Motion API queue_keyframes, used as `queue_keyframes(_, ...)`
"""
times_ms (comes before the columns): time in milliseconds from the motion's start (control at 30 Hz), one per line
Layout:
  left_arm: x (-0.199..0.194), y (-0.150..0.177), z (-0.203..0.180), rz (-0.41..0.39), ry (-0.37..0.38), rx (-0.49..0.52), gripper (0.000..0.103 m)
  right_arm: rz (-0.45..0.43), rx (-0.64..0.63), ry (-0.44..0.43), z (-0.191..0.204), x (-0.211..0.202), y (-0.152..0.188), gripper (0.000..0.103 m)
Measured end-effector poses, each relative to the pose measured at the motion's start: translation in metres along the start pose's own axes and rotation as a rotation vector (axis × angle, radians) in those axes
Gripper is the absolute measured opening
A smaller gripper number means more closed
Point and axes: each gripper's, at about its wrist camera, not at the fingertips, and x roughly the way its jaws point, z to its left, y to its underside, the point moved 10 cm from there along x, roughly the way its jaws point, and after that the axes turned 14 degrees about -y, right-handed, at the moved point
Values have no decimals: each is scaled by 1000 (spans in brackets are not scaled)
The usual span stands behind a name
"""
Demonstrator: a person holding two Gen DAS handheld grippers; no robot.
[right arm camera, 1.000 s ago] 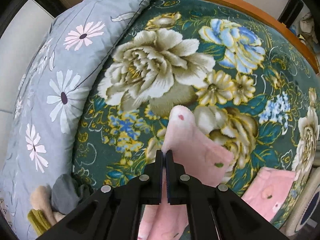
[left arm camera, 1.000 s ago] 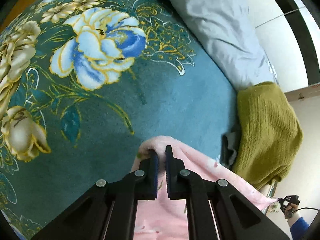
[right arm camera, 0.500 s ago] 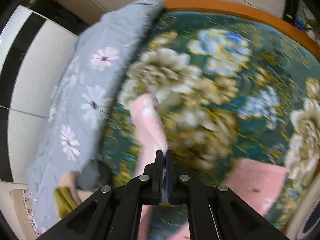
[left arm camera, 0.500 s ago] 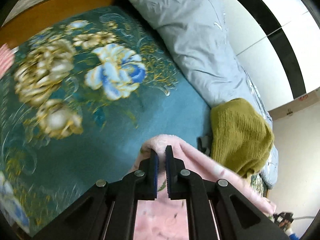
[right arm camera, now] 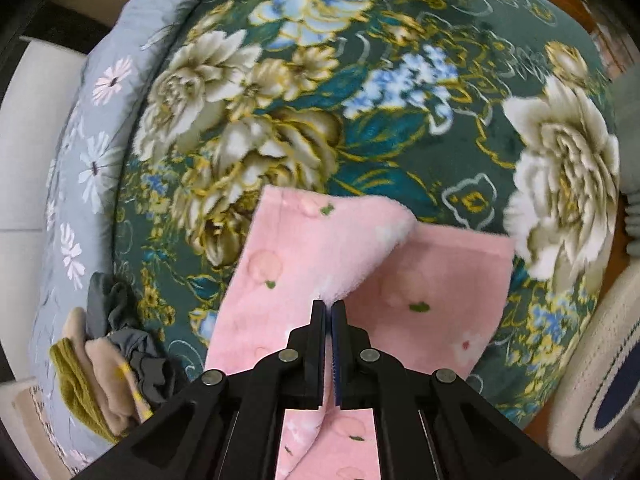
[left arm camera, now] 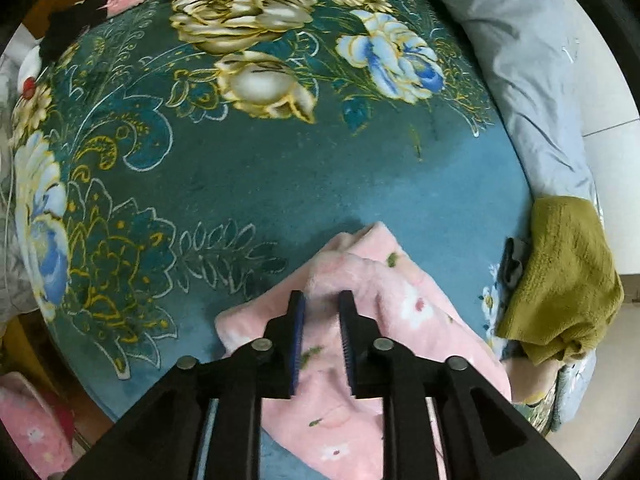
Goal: Fold clothes
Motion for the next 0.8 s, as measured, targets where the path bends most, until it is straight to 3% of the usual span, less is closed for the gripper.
queue_keyframes(33, 1, 2, 4, 7, -12, -16, 34, -1, -8, -7, 2, -2, -2, 3)
queue_keyframes(100, 2, 5, 12, 22, -33, -57, 38, 1, -17, -15, 7, 0, -1, 3)
queue_keyframes(167, 2, 9, 25, 50, -28, -159, 38, 8, -24, -20, 9, 1, -1, 3)
queue_keyframes(267, 1, 24, 11, 101, 136, -272, 38, 19, -27, -21, 9, 5, 2, 3)
queue_keyframes(367, -2, 36, -3, 153, 289, -374, 47, 29, -20, -21, 7, 10, 6, 3)
queue_keyframes(500, 16, 47, -20, 204, 250, -350, 47, 41, -16, -21, 5, 14, 7, 3)
queue_keyframes(633, 28, 39, -25, 200, 201, -380, 46, 50, -27, -25, 6, 14, 5, 3)
queue_keyframes(667, 29, 36, -26, 196, 184, -387, 43, 51, -24, -27, 7, 15, 4, 3)
queue_keyframes(733, 33, 32, -29, 208, 135, -382, 18, 51, -13, -29, 7, 15, 3, 3)
queue_keyframes(800, 35, 30, -35, 237, 71, -351, 10, 46, -2, -37, 12, 14, 1, 3)
